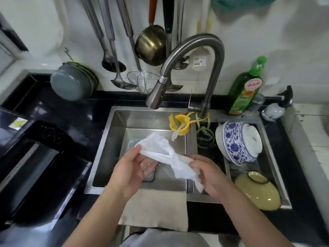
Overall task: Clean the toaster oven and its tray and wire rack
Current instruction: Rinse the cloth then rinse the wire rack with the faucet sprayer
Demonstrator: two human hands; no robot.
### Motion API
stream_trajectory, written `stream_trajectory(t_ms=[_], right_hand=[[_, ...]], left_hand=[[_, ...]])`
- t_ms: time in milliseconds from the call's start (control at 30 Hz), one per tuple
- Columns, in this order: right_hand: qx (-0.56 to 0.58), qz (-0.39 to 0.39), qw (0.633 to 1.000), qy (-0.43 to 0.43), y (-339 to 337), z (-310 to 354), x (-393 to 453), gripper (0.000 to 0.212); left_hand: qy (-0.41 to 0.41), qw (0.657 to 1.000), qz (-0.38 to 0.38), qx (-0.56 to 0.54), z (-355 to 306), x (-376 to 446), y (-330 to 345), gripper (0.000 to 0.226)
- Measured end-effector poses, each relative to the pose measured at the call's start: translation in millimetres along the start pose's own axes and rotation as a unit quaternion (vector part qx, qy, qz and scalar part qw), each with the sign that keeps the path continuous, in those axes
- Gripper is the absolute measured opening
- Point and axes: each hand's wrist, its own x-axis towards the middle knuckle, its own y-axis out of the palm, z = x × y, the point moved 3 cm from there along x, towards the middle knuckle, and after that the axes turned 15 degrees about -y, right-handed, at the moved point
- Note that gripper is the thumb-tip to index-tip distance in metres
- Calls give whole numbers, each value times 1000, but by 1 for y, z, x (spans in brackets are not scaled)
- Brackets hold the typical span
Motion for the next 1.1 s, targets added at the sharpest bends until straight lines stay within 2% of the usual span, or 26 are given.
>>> stream_trajectory(t_ms=[67,133,167,233,267,300,367,433,500,533,600,667,733,800,867,900,967,1033,1100], right_hand=[[-119,51,991,26,0,0,1,22],[-283,80,955,22,1,0,2,34],[-291,92,952,7,5,1,3,42],[-179,131,975,5,23,2,0,65],[-141,161,977,13,34,-1,0,69],[-134,194,972,10,44,-4,0,64],[-139,231,963,-24,59,-3,3,40],[-149,214,964,-57,58,5,4,22],[-165,215,957,-101,50,15,3,18],[-165,217,954,-124,46,22,2,22],[-111,215,960,-139,46,30,0,26],[-35,172,978,-110,52,24,6,29],[-41,148,988,-36,58,5,11,40],[-60,210,973,80,61,-22,4,44],[-36,284,946,151,62,-50,-10,40],[-18,286,945,158,63,-60,-16,39],[-61,261,956,119,66,-71,-19,32],[-142,218,962,81,68,-78,-14,24],[-113,173,973,98,72,-86,-8,20]], left_hand=[[47,998,-27,33,-3,-8,2,28],[72,994,-37,75,-4,-15,5,30],[72,992,-31,102,-4,-21,9,29],[66,983,-7,169,-5,-30,16,28],[65,977,6,202,-7,-35,19,28],[67,970,13,233,-10,-40,22,29],[71,957,10,282,-19,-51,27,30],[89,935,-19,342,-35,-62,26,33],[135,907,-40,396,-57,-75,17,44],[153,906,-33,394,-67,-78,9,54],[118,946,21,301,-73,-76,-5,60],[35,983,40,175,-51,-56,-14,41],[-57,995,-29,78,-10,-31,-21,30],[-141,986,-91,-25,29,-13,-29,41],[-133,975,-146,-100,44,-10,-36,48],[-111,971,-173,-120,44,-10,-46,44],[-49,979,-166,-106,37,-17,-63,35],[-38,993,-107,-6,31,-31,-76,22],[-62,989,-70,116,33,-47,-92,51]])
